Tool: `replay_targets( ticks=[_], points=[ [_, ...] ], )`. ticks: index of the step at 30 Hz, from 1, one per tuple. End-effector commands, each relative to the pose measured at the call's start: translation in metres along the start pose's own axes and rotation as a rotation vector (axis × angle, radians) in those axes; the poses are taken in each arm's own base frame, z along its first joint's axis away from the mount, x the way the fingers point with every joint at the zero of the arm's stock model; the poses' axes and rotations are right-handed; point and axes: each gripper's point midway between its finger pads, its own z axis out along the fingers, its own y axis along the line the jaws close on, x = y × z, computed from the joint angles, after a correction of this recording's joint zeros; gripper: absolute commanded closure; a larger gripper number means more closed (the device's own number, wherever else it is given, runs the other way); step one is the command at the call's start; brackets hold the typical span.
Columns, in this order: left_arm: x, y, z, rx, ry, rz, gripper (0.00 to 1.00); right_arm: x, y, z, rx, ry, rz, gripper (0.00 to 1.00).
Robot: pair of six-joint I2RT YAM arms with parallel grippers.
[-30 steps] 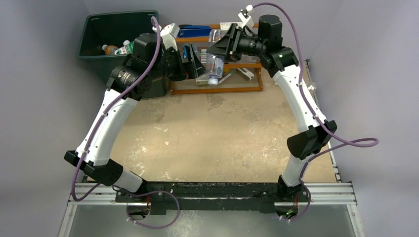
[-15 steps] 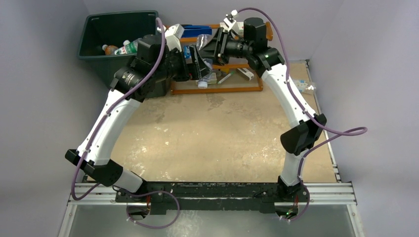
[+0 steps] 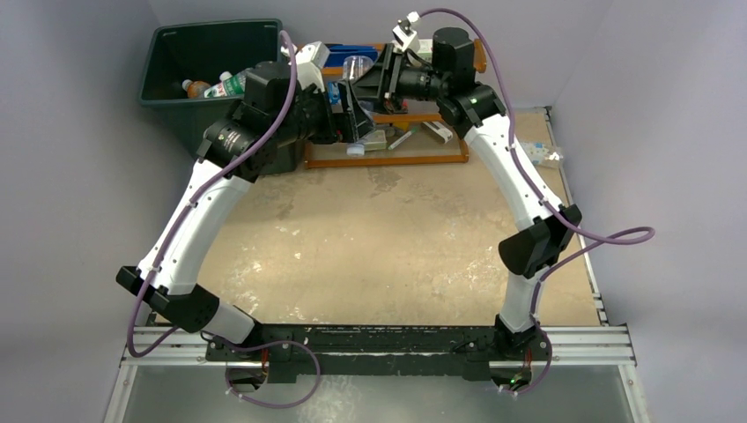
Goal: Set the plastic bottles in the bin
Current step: Pick up the plastic bottle at the center of the board, then place the plastic bottle in the trash bin.
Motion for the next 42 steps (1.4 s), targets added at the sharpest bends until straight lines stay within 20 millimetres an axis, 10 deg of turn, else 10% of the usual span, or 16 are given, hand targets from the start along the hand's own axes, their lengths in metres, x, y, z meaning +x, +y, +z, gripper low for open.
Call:
replay_targets(
  ticks=[1, 12, 23, 32, 42],
  points=[
    [-0.017, -0.014, 0.0, 0.049, -0.066, 0.027, 0.16, -0.001, 0.033, -0.006, -0.092, -0.003, -0.06, 0.78],
    [-0.011, -0.015, 0.004, 0.066, -0.045, 0.017, 0.57, 0.002, 0.036, -0.006, -0.109, 0.002, -0.049, 0.7],
    [-0.025, -0.018, -0.002, 0.053, -0.082, 0.024, 0.61, 0.003, 0.024, -0.023, -0.056, -0.005, -0.033, 0.0],
    [-0.039, 0.001, -0.012, 0.02, -0.11, -0.011, 0.62, -0.029, 0.003, -0.079, 0.011, -0.125, -0.026, 0.0],
    [-0.127, 0.055, -0.042, 0.052, -0.3, -0.147, 0.62, -0.034, -0.007, -0.115, 0.047, -0.175, -0.022, 0.0]
  ],
)
